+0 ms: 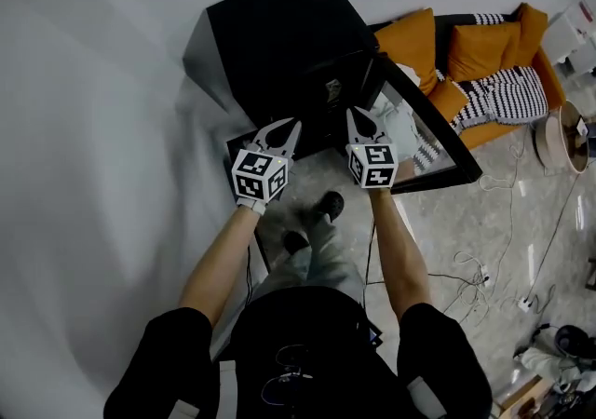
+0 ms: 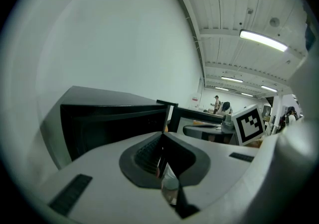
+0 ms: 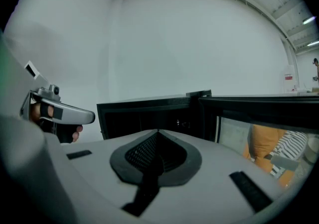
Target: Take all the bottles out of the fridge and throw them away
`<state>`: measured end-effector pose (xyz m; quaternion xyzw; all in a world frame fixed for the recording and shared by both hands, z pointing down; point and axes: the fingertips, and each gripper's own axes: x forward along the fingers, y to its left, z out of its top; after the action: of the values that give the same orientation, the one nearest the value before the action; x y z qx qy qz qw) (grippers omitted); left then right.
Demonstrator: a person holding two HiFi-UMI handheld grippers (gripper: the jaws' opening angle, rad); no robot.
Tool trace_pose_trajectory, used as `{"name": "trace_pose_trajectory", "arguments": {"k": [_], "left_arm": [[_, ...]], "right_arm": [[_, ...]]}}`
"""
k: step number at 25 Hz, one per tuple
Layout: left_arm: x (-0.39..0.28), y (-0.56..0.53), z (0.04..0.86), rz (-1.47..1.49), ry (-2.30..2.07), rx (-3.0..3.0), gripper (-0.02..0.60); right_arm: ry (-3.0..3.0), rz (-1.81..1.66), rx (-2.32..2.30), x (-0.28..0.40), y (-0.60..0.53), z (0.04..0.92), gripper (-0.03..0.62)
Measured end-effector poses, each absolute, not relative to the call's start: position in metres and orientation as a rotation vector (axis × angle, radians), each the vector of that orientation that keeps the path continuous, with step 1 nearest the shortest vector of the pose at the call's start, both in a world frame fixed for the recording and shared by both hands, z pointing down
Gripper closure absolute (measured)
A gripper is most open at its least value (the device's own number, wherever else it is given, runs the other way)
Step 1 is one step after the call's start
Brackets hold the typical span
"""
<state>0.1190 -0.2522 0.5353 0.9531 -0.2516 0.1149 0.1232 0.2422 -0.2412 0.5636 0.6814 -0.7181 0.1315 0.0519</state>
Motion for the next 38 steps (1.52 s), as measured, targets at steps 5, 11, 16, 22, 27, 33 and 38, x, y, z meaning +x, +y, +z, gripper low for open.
{"name": "trace_pose_trajectory", "arguments": {"k": [5,11,16,22,27,33,38], "left_arm": [[0.126,-0.251,0.56,0.348,-0.757,2.789,0.583],[0.138,-0.26,0.593,0.346,-0.703,2.782,0.583],[0.14,-0.274,0.615,0.381,-0.674,2.785,0.583],[0.145,-0.287,0.636,0.393,-0.649,2.768,0.583],[0.153,-0.304,0.651,0.4,-0.645,2.77,0.583],[0.166,-0.331,0.683,0.367,-0.659,2.803,0.583],[0.175,-0.35,0.71,0.321,-0.675,2.831,0.583]], "right_arm": [[-2.155,0.405,2.107,0.246,-0.248,0.595,0.585],[-2.114,0.378,2.149,0.254,-0.268,0.634,0.585],[-2.099,0.38,2.158,0.251,-0.287,0.661,0.561],[-2.074,0.429,2.14,0.255,-0.308,0.695,0.437],[-2.043,0.48,2.17,0.262,-0.326,0.725,0.365],[-2.043,0.458,2.18,0.273,-0.355,0.762,0.328],[-2.072,0.427,2.179,0.277,-0.38,0.79,0.304]]}}
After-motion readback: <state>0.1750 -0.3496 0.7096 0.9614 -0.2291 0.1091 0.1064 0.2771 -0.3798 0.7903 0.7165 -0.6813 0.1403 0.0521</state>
